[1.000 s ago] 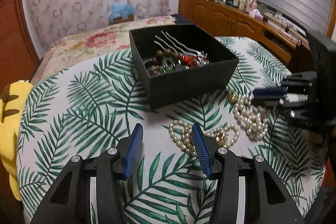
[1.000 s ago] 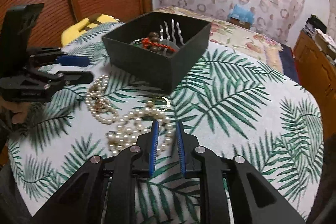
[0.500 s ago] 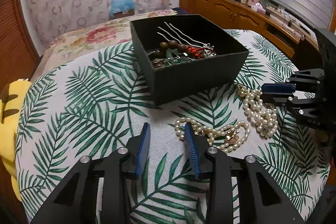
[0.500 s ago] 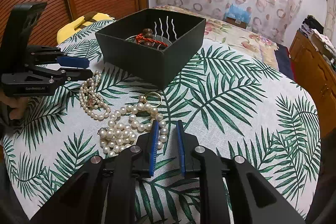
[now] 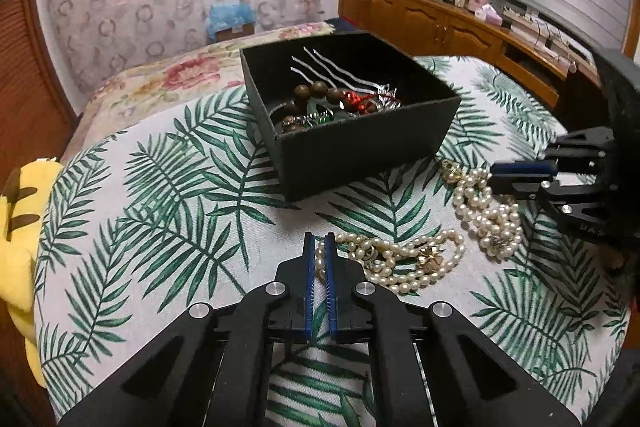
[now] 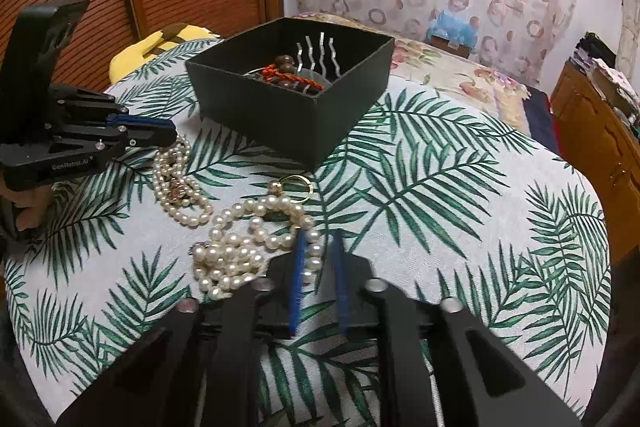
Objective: Organize jewelry
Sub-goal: 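Grasp the second pearl strand with the right while the left lifts its pearl necklace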
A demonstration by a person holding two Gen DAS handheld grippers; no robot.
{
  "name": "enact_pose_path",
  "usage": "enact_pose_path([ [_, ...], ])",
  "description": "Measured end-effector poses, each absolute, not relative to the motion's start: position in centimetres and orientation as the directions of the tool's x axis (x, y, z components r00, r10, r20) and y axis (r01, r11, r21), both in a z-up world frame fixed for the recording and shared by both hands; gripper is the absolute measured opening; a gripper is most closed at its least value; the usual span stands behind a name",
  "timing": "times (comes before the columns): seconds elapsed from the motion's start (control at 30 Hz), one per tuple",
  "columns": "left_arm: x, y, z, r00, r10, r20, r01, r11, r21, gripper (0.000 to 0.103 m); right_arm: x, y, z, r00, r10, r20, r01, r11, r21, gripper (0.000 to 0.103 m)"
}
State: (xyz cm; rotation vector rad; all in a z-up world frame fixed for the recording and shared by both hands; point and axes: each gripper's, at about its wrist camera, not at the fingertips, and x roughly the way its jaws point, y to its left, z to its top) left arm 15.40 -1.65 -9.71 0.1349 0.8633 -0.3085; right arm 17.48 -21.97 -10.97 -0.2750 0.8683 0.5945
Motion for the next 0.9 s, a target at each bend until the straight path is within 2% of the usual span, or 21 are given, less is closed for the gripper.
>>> enact_pose_path([
  [0.27, 12.3, -0.9, -6.4, 0.678, -0.23, -0.698, 0.3, 0.954, -0.023, 0.004, 15.2, -22.2, -9.9, 0.509, 0.397, -0.764, -0.594, 0.804, 0.023, 0.008],
  [0.9, 7.5, -2.0, 0.2, 0.786, -0.245, -0.568, 0.298, 0.954, 0.002, 0.004, 10.8, -22.6, 0.1, 0.655, 0.473, -0.589, -0.602, 0.798, -0.029, 0.008],
])
